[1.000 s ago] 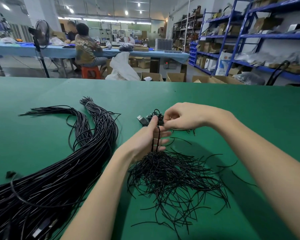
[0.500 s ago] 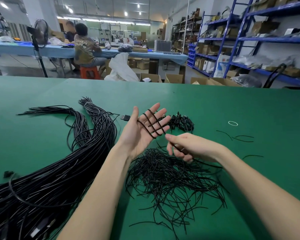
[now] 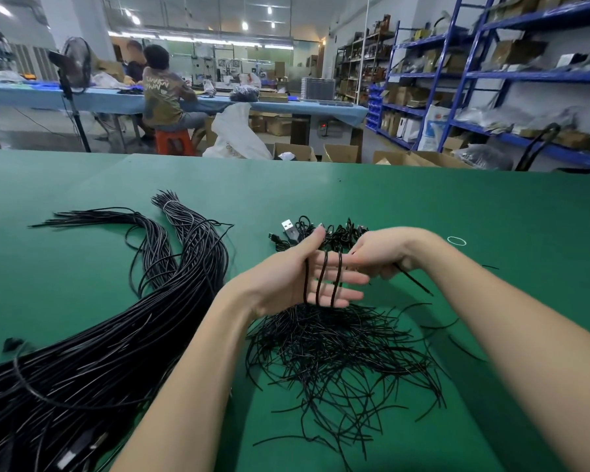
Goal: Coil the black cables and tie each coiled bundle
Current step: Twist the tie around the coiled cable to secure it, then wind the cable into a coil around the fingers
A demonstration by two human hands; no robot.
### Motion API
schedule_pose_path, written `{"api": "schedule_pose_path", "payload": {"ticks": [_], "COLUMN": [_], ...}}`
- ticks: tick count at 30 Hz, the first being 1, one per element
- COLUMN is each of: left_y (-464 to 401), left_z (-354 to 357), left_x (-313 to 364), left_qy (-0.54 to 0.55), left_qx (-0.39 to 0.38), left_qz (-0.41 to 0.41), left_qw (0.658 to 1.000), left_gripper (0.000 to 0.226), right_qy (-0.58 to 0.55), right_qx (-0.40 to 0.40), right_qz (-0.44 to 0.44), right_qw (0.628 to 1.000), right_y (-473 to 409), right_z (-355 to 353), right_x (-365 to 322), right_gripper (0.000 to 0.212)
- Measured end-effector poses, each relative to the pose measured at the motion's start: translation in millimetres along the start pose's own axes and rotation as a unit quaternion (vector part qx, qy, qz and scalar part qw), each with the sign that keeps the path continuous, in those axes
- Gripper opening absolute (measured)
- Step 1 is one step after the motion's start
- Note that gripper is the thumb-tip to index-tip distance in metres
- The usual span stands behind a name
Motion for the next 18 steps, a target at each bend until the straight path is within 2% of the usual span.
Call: {"api": "schedule_pose_path", "payload": {"ticks": [3,6,12,15,18], "left_y": [3,3,3,2,3], "left_z": [-8,-15,-37,-45,-47], "left_x": [-6,-6,-9,-10,-5], "left_qy": [-0.018,-0.020,-0.086,-0.070,-0.022], "left_qx": [0.035,0.053,0.121,0.153,0.168], "left_qz": [-0.029,-0.027,-0.034,-0.012,0.017], "left_qw": [0.999,0.998,0.988,0.986,0.985], "left_gripper": [0.073,0.075,0.067,0.065,0.068], "right_qy": [0.020,0.034,-0.082,-0.098,-0.159], "right_qx": [-0.055,-0.056,-0.064,0.028,0.138], "right_qz": [-0.003,-0.012,-0.102,-0.141,-0.186], "right_qw": [0.998,0.998,0.989,0.985,0.960], "right_y": [6,12,29,30,33], "right_z": [0,-6,-5,-6,0], "right_x": [-15,-21,-35,-37,-30], "right_gripper": [0.034,0.038,0.017,0.022,0.027]}}
Point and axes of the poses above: each hand's wrist, its own y-axis away from the middle knuckle, its own z-axis out of the palm, x = y × z, the point moved 9 cm from there along -y, towards the middle knuckle, and after that the axes turned 14 degrees about -x, right-handed, at the moved point
